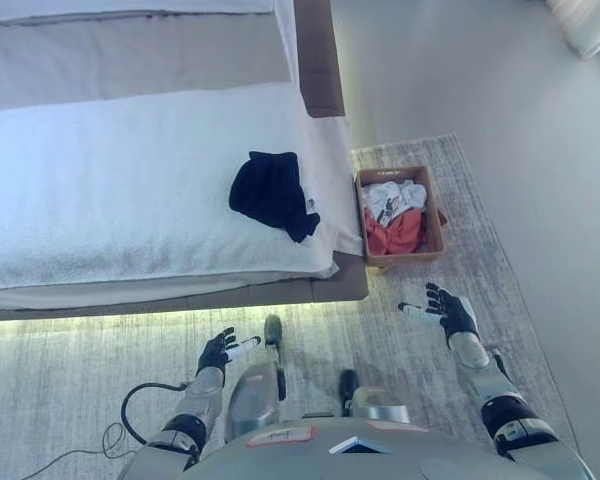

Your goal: Put the clothes on the bed into the basket.

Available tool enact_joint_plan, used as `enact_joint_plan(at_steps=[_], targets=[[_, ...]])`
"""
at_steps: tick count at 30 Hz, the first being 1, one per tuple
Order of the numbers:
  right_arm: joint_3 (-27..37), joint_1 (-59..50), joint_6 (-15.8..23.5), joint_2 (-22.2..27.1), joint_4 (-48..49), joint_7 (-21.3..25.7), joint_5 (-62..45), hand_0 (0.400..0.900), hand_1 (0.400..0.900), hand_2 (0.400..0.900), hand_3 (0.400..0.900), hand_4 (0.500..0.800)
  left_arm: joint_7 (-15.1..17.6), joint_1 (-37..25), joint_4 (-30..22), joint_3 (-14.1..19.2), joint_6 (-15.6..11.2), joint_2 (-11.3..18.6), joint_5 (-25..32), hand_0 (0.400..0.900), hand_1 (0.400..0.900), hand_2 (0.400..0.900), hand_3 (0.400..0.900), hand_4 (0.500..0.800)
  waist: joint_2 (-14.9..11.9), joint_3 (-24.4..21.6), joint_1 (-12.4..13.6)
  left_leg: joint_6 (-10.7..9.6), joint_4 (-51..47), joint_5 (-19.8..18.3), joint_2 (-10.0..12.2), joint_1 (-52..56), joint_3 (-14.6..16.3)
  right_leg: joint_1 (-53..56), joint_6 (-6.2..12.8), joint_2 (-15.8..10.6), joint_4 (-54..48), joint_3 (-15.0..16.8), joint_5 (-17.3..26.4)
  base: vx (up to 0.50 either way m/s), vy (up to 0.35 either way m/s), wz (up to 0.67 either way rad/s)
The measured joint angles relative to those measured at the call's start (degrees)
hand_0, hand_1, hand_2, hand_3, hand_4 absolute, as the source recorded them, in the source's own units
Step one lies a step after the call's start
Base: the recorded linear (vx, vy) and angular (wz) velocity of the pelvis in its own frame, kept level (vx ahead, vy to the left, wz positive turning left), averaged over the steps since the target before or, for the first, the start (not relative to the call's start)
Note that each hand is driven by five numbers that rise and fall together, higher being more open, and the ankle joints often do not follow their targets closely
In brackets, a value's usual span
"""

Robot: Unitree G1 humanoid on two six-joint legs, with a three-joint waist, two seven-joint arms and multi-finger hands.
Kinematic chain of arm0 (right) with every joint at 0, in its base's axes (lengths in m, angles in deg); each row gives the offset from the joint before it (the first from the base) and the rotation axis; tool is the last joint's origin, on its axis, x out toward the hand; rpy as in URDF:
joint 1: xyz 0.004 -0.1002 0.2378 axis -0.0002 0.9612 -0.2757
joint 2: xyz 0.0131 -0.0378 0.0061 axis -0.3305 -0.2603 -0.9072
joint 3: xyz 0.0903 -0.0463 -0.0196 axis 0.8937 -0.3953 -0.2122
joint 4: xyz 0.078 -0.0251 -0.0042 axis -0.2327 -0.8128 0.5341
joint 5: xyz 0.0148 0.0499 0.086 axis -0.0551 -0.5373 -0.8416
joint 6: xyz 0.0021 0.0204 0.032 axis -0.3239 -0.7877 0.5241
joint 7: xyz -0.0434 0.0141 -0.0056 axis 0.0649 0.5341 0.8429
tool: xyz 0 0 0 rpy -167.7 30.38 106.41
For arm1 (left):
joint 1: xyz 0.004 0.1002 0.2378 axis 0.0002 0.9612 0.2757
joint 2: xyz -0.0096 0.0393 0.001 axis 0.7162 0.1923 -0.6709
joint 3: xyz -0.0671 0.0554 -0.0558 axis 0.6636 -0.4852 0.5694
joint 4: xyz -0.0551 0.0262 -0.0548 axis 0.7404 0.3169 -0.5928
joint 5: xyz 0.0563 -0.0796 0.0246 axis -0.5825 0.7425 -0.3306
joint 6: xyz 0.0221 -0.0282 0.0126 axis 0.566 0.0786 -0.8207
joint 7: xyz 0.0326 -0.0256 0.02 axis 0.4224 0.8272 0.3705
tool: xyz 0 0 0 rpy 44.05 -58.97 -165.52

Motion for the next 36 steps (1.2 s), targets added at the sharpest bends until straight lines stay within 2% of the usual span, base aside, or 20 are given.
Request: enact_joint_plan(at_steps=[1, 2, 3, 4, 5, 7, 9, 10, 12, 13, 15, 18, 19, 21, 24, 26, 28, 29, 33, 36], targets=[[-0.21, -0.14, -0.04, -0.80, 0.61, 0.06, -0.14, 0.900, 0.900, 0.900, 0.900, 0.800, 0.31, -0.29, 0.04, 0.05, 0.02, 0.37, 0.06, 0.900, 0.900, 0.900, 0.900, 0.800, -1.62, 0.19, 0.28, 0.92, 1.16, 1.72, -1.56, 0.74, 1.93, 1.42, 0.56, -2.22, 0.02, 0.93, -0.77, 0.56, 0.385, -0.15], [-1.21, -0.12, 0.08, -1.58, 1.21, -0.02, -0.17, 0.900, 0.900, 0.900, 0.900, 0.800, 0.38, -0.40, -0.03, 0.06, 0.02, 1.10, 0.08, 0.900, 0.900, 0.900, 0.900, 0.800, -3.85, -0.45, 0.77, 2.41, 1.24, 0.30, -3.85, 1.65, 4.20, 1.51, 0.99, -5.02, 0.35, 1.81, -1.49, 0.57, 0.356, -0.12], [-1.88, -0.34, 0.75, -1.96, 1.51, -0.02, -0.18, 0.900, 0.900, 0.900, 0.900, 0.800, 0.63, -0.53, -0.37, 0.06, -0.05, 1.42, 0.13, 0.900, 0.900, 0.900, 0.900, 0.800, -4.30, -0.79, 0.65, 2.90, 1.25, 0.54, -5.24, 2.02, 4.83, 1.68, 1.77, -6.17, 0.46, 2.00, -1.49, 0.58, 0.342, -0.19], [-1.70, 0.34, 0.82, -2.53, 2.61, -0.05, -0.24, 0.900, 0.900, 0.900, 0.900, 0.800, 0.72, -2.21, -0.27, 0.03, -0.05, 1.94, 0.08, 0.900, 0.900, 0.900, 0.900, 0.800, -4.84, -0.79, 0.31, 4.46, 0.98, -0.63, -6.81, 3.13, 5.08, 2.35, 3.08, -6.92, 1.98, 2.36, -0.27, 0.48, 0.297, -0.16], [-1.69, 0.51, 0.88, -3.39, 2.57, -0.10, -0.26, 0.900, 0.900, 0.900, 0.900, 0.800, 0.98, -2.85, -0.44, 0.02, -0.15, 2.44, 0.00, 0.900, 0.900, 0.900, 0.900, 0.800, -5.05, -1.05, 1.03, 6.65, 0.17, -0.64, -7.83, 4.68, 5.62, 2.15, 3.88, -7.72, 5.38, 1.99, -0.75, 0.41, 0.301, 0.03], [-2.39, 0.65, 1.02, -4.67, 2.33, -0.34, -0.25, 0.900, 0.900, 0.900, 0.900, 0.800, 1.40, -4.11, -0.81, -0.03, -0.35, 3.40, -0.09, 0.900, 0.900, 0.900, 0.900, 0.800, -4.51, -2.16, 1.47, 7.98, -0.35, -2.00, -8.84, 6.22, 5.65, 0.02, 4.92, -8.15, 12.99, 2.88, -0.92, 0.30, 0.335, 0.08], [-3.02, 0.49, 1.00, -5.12, 2.11, -1.23, -0.25, 0.900, 0.900, 0.900, 0.900, 0.800, 1.35, -5.17, -1.68, -0.40, -0.56, 4.48, -0.10, 0.900, 0.900, 0.900, 0.900, 0.800, -4.26, -3.18, 1.40, 9.78, -0.55, -1.93, -9.58, 6.91, 5.44, -6.10, 6.19, -9.49, 26.61, 3.58, -1.50, 0.27, 0.365, -0.01], [-3.04, 0.32, 0.92, -5.55, 1.90, -1.23, -0.26, 0.900, 0.900, 0.900, 0.900, 0.800, 1.26, -5.75, -2.31, -0.40, -0.70, 5.00, -0.10, 0.900, 0.900, 0.900, 0.900, 0.800, -4.67, -3.35, 1.41, 11.91, -0.66, -2.73, -10.72, 7.74, 5.12, -9.75, 6.32, -9.79, 33.54, 4.18, -0.33, 0.27, 0.343, 0.01], [-3.14, 0.03, 0.96, -6.03, 0.54, -1.22, -0.25, 0.900, 0.900, 0.900, 0.900, 0.800, 1.17, -5.62, -2.49, -1.26, -0.65, 5.35, -0.09, 0.900, 0.900, 0.900, 0.900, 0.800, -4.96, -3.95, 1.23, 14.32, -0.82, -3.25, -11.97, 9.74, 4.81, -12.93, 6.29, -11.83, 43.51, 4.05, 0.62, 0.25, 0.232, 0.16], [-3.29, 0.00, 0.84, -6.06, -0.18, -1.20, -0.24, 0.900, 0.900, 0.900, 0.900, 0.800, 1.12, -5.36, -2.50, -2.15, -0.63, 5.65, -0.12, 0.900, 0.900, 0.900, 0.900, 0.800, -5.09, -4.03, 1.44, 15.71, -0.82, -4.53, -12.41, 10.78, 4.08, -14.70, 6.16, -12.76, 45.68, 1.85, 0.24, 0.23, 0.098, 0.32], [-4.06, -0.67, 0.54, -5.76, 0.30, -1.17, -0.07, 0.900, 0.900, 0.900, 0.900, 0.800, 1.23, -5.19, -2.46, -2.25, -0.44, 6.06, -0.09, 0.900, 0.900, 0.900, 0.900, 0.800, -4.50, -3.80, 1.28, 16.68, -0.80, -5.24, -11.76, 11.34, 2.90, -17.96, 4.49, -11.47, 44.38, -1.33, -2.02, 0.20, 0.037, 0.32], [-4.83, -1.21, 0.53, -5.05, 1.65, -0.53, 0.55, 0.900, 0.900, 0.900, 0.900, 0.800, 1.21, -5.50, -2.30, -2.59, 0.04, 6.13, -0.12, 0.900, 0.900, 0.900, 0.900, 0.800, -4.08, -2.77, 0.33, 15.92, -0.51, -4.03, -10.67, 12.38, 1.07, -19.43, 3.78, -9.31, 29.24, -5.47, -2.31, 0.20, -0.056, 0.32], [-5.16, -1.65, 0.52, -4.80, 1.65, 0.16, 1.28, 0.900, 0.900, 0.900, 0.900, 0.800, 1.19, -5.48, -2.29, -2.62, 0.01, 6.04, -0.13, 0.900, 0.900, 0.900, 0.900, 0.800, -4.17, -2.37, -0.04, 15.72, -0.30, -3.95, -10.56, 12.89, 0.69, -19.80, 3.68, -9.23, 25.05, -5.45, -2.00, 0.19, -0.111, 0.28], [-7.37, -4.03, 0.02, -3.30, 1.60, 1.91, 5.22, 0.900, 0.900, 0.900, 0.900, 0.800, 1.46, -5.85, -1.66, -2.76, -0.02, 6.12, -0.24, 0.900, 0.900, 0.900, 0.900, 0.800, -4.34, -1.70, -0.17, 14.34, -0.71, -4.75, -10.33, 13.91, -0.33, -20.05, 7.43, -8.94, 14.12, -3.30, 1.37, 0.15, -0.116, 0.38], [-8.11, -8.80, -0.73, -0.82, 1.50, 4.42, 11.96, 0.900, 0.900, 0.900, 0.900, 0.800, 1.54, -7.22, -1.59, -2.82, -0.10, 6.41, -0.27, 0.900, 0.900, 0.900, 0.900, 0.800, -5.07, -0.29, -0.27, 13.40, -0.78, -5.02, -10.51, 13.43, -2.75, -19.57, 8.54, -8.86, 4.02, 1.83, 8.30, 0.15, -0.167, 0.65], [-8.52, -11.00, -0.88, 0.49, 1.44, 5.39, 14.68, 0.900, 0.900, 0.900, 0.900, 0.800, 1.56, -7.45, -1.65, -2.86, -0.10, 6.83, -0.26, 0.900, 0.900, 0.900, 0.900, 0.800, -6.04, 0.12, -0.31, 12.18, -0.78, -4.84, -11.06, 13.19, -4.63, -16.21, 8.23, -8.98, 0.27, 2.74, 11.19, 0.15, -0.218, 0.57], [-9.53, -12.49, -1.71, 1.62, 1.29, 5.76, 16.24, 0.900, 0.900, 0.900, 0.900, 0.800, 1.66, -8.21, -1.72, -3.14, -0.24, 7.44, -0.28, 0.900, 0.900, 0.900, 0.900, 0.800, -7.92, 0.07, -0.73, 9.34, -0.79, -4.71, -12.10, 12.36, -7.34, -12.94, 6.99, -9.08, 0.09, 1.47, 13.62, 0.16, -0.303, 0.42], [-9.86, -13.73, -2.06, 2.20, 1.24, 5.70, 16.25, 0.900, 0.900, 0.900, 0.900, 0.800, 2.12, -8.66, -1.81, -3.04, -0.31, 7.14, -0.29, 0.900, 0.900, 0.900, 0.900, 0.800, -7.55, 0.36, -0.17, 8.17, -0.67, -4.60, -11.14, 11.49, -7.41, -13.86, 6.50, -8.43, 0.27, 1.50, 13.89, 0.15, -0.298, 0.64], [-13.08, -18.16, -2.23, 4.43, 1.38, 3.95, 16.12, 0.900, 0.900, 0.900, 0.900, 0.800, 2.36, -8.61, -1.83, -3.13, -0.53, 5.98, -0.18, 0.900, 0.900, 0.900, 0.900, 0.800, -6.74, 0.30, -0.26, 4.87, -0.85, -4.41, -7.24, 9.07, -11.08, -14.38, 5.05, -4.84, 0.23, -2.74, 13.16, 0.14, -0.264, 0.55], [-14.14, -23.08, -1.85, 4.54, 1.22, 2.06, 12.93, 0.900, 0.900, 0.900, 0.900, 0.800, 2.09, -8.94, -1.99, -5.50, -0.58, 4.86, -0.06, 0.900, 0.900, 0.900, 0.900, 0.800, -7.01, 0.34, -0.19, 3.50, -0.85, -4.66, -5.00, 6.52, -12.54, -16.29, 3.45, -2.56, 0.30, -4.21, 12.68, 0.02, -0.189, 0.29]])
